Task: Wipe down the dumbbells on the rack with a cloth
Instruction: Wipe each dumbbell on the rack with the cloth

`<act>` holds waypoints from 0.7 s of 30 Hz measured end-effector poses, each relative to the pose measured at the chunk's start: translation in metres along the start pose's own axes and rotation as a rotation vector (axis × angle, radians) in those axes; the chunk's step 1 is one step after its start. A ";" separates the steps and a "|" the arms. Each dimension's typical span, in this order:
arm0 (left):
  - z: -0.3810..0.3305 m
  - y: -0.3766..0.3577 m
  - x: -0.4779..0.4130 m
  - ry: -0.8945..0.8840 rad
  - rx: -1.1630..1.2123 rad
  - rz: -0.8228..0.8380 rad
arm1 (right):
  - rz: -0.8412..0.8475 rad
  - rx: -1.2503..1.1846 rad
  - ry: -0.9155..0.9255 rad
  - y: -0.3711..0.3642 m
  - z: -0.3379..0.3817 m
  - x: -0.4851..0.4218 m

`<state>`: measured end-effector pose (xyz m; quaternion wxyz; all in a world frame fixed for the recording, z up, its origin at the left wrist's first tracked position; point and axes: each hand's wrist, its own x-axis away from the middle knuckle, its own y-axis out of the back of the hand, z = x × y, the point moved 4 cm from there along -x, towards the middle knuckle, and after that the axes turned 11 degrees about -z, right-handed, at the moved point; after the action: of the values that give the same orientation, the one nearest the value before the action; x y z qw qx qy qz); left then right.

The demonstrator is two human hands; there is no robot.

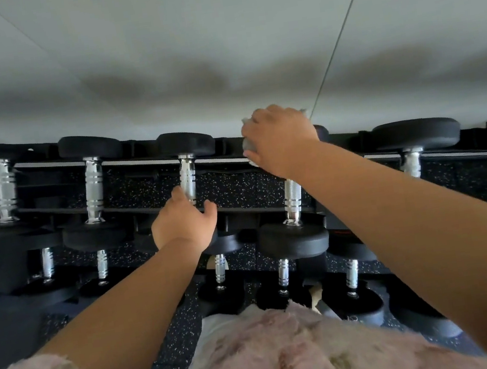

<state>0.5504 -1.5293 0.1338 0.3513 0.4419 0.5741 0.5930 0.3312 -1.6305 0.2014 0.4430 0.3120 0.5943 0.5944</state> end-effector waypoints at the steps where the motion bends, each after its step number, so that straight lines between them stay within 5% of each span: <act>1: 0.001 0.000 0.000 0.004 0.006 -0.003 | 0.015 0.023 -0.016 -0.001 -0.004 -0.001; 10: 0.004 -0.003 0.000 0.006 0.038 -0.028 | -0.210 -0.488 -0.636 0.000 -0.055 0.077; 15: 0.005 -0.007 -0.001 -0.008 0.055 -0.047 | -0.288 -0.626 -0.818 -0.001 -0.058 0.087; 18: 0.005 -0.007 -0.001 -0.021 0.044 -0.057 | -0.210 -0.652 -1.008 -0.011 -0.061 0.109; 21: 0.004 -0.006 -0.001 -0.026 0.037 -0.060 | -0.032 -0.617 -1.001 -0.029 -0.037 0.131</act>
<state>0.5536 -1.5283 0.1274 0.3681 0.4387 0.5934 0.5656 0.2481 -1.5316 0.1490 0.7491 0.4022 0.1169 0.5133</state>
